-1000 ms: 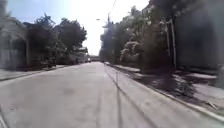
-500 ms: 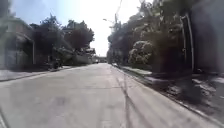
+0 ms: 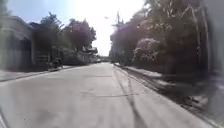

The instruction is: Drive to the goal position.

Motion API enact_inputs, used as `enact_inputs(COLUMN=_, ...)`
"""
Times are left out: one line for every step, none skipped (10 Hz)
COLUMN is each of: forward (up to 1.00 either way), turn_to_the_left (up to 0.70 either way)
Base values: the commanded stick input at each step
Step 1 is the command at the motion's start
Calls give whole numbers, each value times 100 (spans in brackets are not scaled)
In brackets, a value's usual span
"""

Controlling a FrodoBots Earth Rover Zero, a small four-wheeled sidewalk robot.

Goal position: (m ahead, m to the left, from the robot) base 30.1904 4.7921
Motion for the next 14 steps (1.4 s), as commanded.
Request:
enact_inputs(forward=100, turn_to_the_left=3)
enact_inputs(forward=100, turn_to_the_left=3)
enact_inputs(forward=100, turn_to_the_left=3)
enact_inputs(forward=100, turn_to_the_left=3)
enact_inputs(forward=100, turn_to_the_left=3)
enact_inputs(forward=100, turn_to_the_left=3)
enact_inputs(forward=100, turn_to_the_left=3)
enact_inputs(forward=100, turn_to_the_left=3)
enact_inputs(forward=100, turn_to_the_left=3)
enact_inputs(forward=100, turn_to_the_left=3)
enact_inputs(forward=100, turn_to_the_left=3)
enact_inputs(forward=100, turn_to_the_left=-9)
enact_inputs(forward=100, turn_to_the_left=-30)
enact_inputs(forward=100, turn_to_the_left=-23)
